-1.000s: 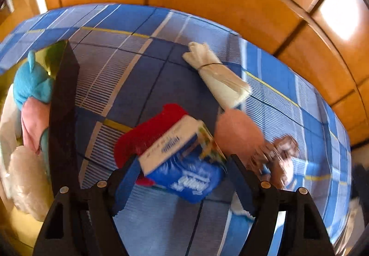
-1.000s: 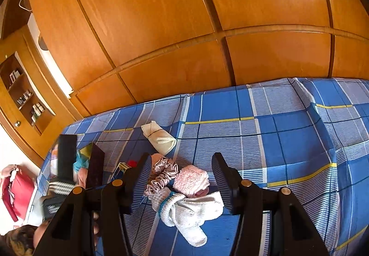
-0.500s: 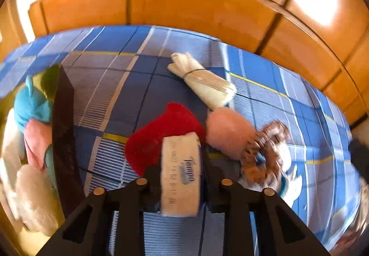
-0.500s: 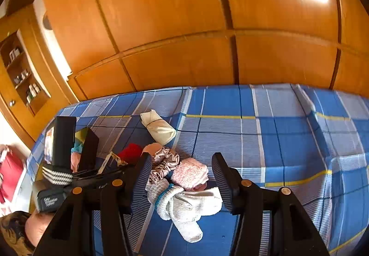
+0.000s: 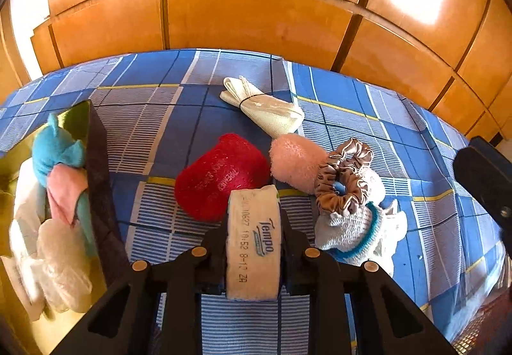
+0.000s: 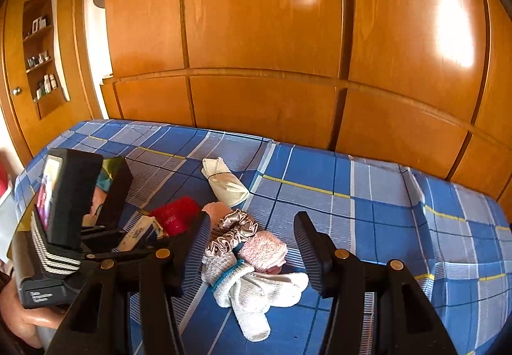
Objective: Organize soft objects
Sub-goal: 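Close the left gripper on the Tempo tissue pack and lift it, then carry the Tempo pack into the tray and open left while right grasps the white knitted sock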
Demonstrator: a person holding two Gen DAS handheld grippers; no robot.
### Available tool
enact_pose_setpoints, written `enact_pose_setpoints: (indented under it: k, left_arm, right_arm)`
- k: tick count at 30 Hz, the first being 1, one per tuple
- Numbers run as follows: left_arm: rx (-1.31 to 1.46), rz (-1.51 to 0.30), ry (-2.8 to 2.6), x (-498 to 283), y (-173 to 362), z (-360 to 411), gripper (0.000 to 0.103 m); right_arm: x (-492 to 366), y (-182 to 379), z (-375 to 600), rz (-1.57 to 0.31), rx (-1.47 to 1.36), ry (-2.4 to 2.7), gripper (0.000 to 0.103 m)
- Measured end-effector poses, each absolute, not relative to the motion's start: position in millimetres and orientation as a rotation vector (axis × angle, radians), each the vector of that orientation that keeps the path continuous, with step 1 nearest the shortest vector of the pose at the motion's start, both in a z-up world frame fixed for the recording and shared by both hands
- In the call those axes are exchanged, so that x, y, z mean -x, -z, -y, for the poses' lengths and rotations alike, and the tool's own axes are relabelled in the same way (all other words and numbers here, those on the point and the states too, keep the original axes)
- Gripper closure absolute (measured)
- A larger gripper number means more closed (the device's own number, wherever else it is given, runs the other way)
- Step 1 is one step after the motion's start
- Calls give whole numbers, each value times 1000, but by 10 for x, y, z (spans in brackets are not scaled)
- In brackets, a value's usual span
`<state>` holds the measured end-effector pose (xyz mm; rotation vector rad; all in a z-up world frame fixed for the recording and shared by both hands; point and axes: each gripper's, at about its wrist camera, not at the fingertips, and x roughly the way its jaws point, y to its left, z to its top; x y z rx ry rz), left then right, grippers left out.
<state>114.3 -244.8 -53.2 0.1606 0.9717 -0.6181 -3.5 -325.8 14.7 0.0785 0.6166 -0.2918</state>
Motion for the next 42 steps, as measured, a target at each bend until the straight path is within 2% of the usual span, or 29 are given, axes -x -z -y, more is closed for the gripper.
enact_pose_setpoints:
  k: [22, 27, 33, 40, 42]
  left_arm:
    - [-149, -878, 666, -839, 229, 2123, 79]
    - [-88, -859, 699, -793, 65, 1902, 79]
    - [-34, -821, 715, -747, -122, 1523, 79]
    - [12, -811, 667, -792, -160, 1039, 79]
    - [18, -810, 648, -807, -153, 918, 79]
  right_arm:
    - [-19, -57, 3139, -648, -24, 286, 48]
    - [-123, 180, 3452, -766, -218, 241, 48]
    - [-93, 306, 3770, -778, -434, 204, 48]
    - [-301, 515, 3420, -884, -252, 169, 48]
    - [-299, 529, 3367, -878, -217, 176, 44]
